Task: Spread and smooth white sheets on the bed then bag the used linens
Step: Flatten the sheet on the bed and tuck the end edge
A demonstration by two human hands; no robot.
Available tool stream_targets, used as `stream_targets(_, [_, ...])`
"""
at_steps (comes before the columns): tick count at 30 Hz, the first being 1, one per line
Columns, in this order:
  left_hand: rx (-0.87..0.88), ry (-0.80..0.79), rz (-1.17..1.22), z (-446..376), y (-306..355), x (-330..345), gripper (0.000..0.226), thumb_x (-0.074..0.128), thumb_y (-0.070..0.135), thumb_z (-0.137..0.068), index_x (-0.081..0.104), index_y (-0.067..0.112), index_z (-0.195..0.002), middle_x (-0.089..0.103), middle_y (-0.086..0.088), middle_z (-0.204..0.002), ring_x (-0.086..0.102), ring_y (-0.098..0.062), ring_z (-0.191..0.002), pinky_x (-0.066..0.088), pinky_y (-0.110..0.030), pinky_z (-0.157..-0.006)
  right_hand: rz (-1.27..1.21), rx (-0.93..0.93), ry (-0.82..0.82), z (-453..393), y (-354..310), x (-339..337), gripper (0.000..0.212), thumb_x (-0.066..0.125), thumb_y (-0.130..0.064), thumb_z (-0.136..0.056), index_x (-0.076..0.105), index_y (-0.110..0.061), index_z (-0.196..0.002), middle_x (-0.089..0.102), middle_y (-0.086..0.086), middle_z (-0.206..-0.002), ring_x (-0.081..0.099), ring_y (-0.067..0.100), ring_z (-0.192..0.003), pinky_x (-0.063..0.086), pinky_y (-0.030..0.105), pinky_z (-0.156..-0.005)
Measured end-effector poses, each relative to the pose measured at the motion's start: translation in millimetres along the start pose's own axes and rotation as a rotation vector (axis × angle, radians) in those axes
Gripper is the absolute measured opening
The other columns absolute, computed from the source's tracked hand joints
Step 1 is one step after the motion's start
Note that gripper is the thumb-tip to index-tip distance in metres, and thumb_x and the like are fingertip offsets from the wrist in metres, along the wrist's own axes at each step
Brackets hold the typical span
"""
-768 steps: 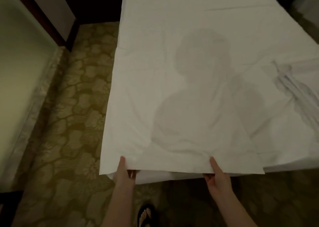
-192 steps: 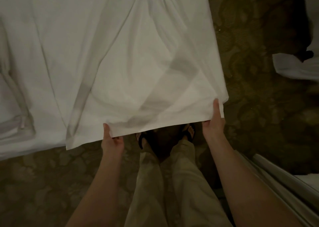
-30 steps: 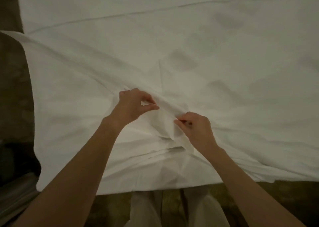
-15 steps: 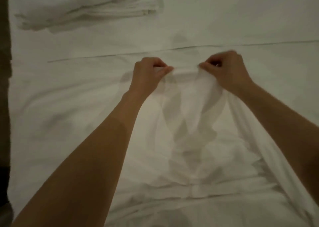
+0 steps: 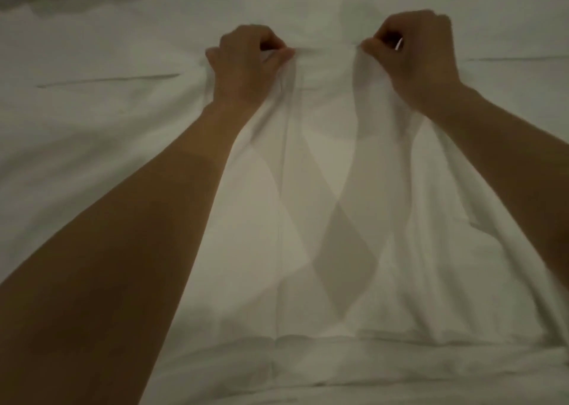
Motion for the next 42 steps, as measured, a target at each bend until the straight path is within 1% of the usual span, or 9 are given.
stream_targets(3, [0.001, 0.009, -0.06, 4, -3, 14, 0.022, 0.057, 0.041, -0.092, 0.065, 0.027, -0.107, 0.061, 0.012, -0.113, 0.051, -0.01, -0.112, 0.02, -0.029, -0.084, 0.084, -0.002, -0.033, 7, 3, 17, 0.026, 0.052, -0.031, -0.096, 0.061, -0.007, -0.103, 0.065, 0.012, -0.099, 0.058, 0.029, -0.091, 0.039, 0.032, -0.078])
stream_targets(6, [0.091, 0.052, -0.179, 29, -10, 18, 0.044, 0.054, 0.039, -0.092, 0.049, 0.029, -0.134, 0.046, 0.003, -0.141, 0.039, -0.018, -0.131, 0.022, -0.036, -0.099, 0.213, -0.018, -0.011, 21, -2, 23, 0.027, 0.045, -0.022, -0.096, 0.051, -0.01, -0.119, 0.055, 0.012, -0.12, 0.051, 0.031, -0.109, 0.039, 0.041, -0.085])
stream_targets(9, [0.079, -0.043, -0.339, 82, -27, 23, 0.061, 0.029, 0.046, -0.098, 0.02, 0.023, -0.154, 0.014, -0.004, -0.162, 0.011, -0.022, -0.149, 0.005, -0.055, -0.115, 0.292, -0.016, 0.008, 49, -3, 23, 0.046, 0.043, -0.029, -0.093, 0.043, -0.015, -0.136, 0.039, 0.01, -0.146, 0.035, 0.029, -0.134, 0.027, 0.046, -0.104])
stream_targets(12, [0.095, -0.152, -0.305, 149, -49, 23, 0.063, 0.016, 0.047, -0.097, 0.018, 0.021, -0.154, 0.01, -0.007, -0.162, 0.008, -0.025, -0.15, 0.005, -0.061, -0.113, 0.308, -0.131, -0.166, 111, -11, 41, 0.06, 0.027, -0.04, -0.095, 0.03, -0.015, -0.15, 0.02, 0.009, -0.159, 0.016, 0.03, -0.147, 0.007, 0.06, -0.112])
stream_targets(28, [0.142, -0.39, -0.412, 401, -124, -12, 0.062, 0.027, 0.049, -0.096, 0.028, 0.023, -0.152, 0.02, -0.008, -0.16, 0.018, -0.03, -0.148, 0.023, -0.069, -0.107, 0.291, -0.019, -0.377, 394, -63, 70, 0.06, 0.028, -0.042, -0.095, 0.029, -0.019, -0.151, 0.02, 0.004, -0.16, 0.016, 0.025, -0.147, 0.018, 0.058, -0.113])
stream_targets(31, [0.136, -0.425, -0.347, 416, -127, -24, 0.064, 0.02, 0.052, -0.096, 0.027, 0.023, -0.153, 0.017, -0.005, -0.161, 0.01, -0.024, -0.149, 0.016, -0.066, -0.11, 0.167, 0.095, -0.361, 413, -74, 68, 0.061, 0.023, -0.046, -0.095, 0.028, -0.023, -0.151, 0.015, 0.0, -0.161, 0.008, 0.019, -0.149, 0.01, 0.051, -0.116])
stream_targets(34, [0.087, -0.406, -0.122, 433, -130, -35, 0.064, 0.016, 0.054, -0.095, 0.02, 0.027, -0.153, 0.013, 0.002, -0.162, 0.002, -0.011, -0.149, 0.004, -0.055, -0.116, -0.025, 0.131, -0.231, 434, -86, 63, 0.048, 0.045, -0.038, -0.093, 0.047, -0.016, -0.136, 0.035, 0.006, -0.15, 0.032, 0.024, -0.137, 0.026, 0.05, -0.111])
stream_targets(38, [0.23, -0.179, 0.137, 458, -132, -50, 0.03, 0.048, 0.034, -0.094, 0.059, 0.021, -0.119, 0.054, 0.0, -0.126, 0.047, -0.016, -0.12, 0.041, -0.041, -0.1, -0.06, 0.19, -0.039, 468, -92, 54, 0.022, 0.072, -0.017, -0.084, 0.064, -0.013, -0.104, 0.053, 0.007, -0.115, 0.047, 0.022, -0.105, 0.039, 0.036, -0.087])
stream_targets(42, [0.226, -0.158, 0.249, 478, -125, -45, 0.023, 0.061, 0.033, -0.09, 0.071, 0.015, -0.101, 0.064, 0.001, -0.102, 0.052, -0.011, -0.097, 0.045, -0.028, -0.084, 0.055, 0.127, -0.149, 482, -85, 54, 0.011, 0.071, -0.023, -0.086, 0.072, -0.018, -0.096, 0.064, 0.001, -0.097, 0.058, 0.026, -0.092, 0.038, 0.038, -0.079])
Point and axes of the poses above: each hand's wrist, its own z-axis away from the middle knuckle, its own x-axis out of the palm, y = z × x, the point moved 2 cm from there along -z, towards the middle knuckle
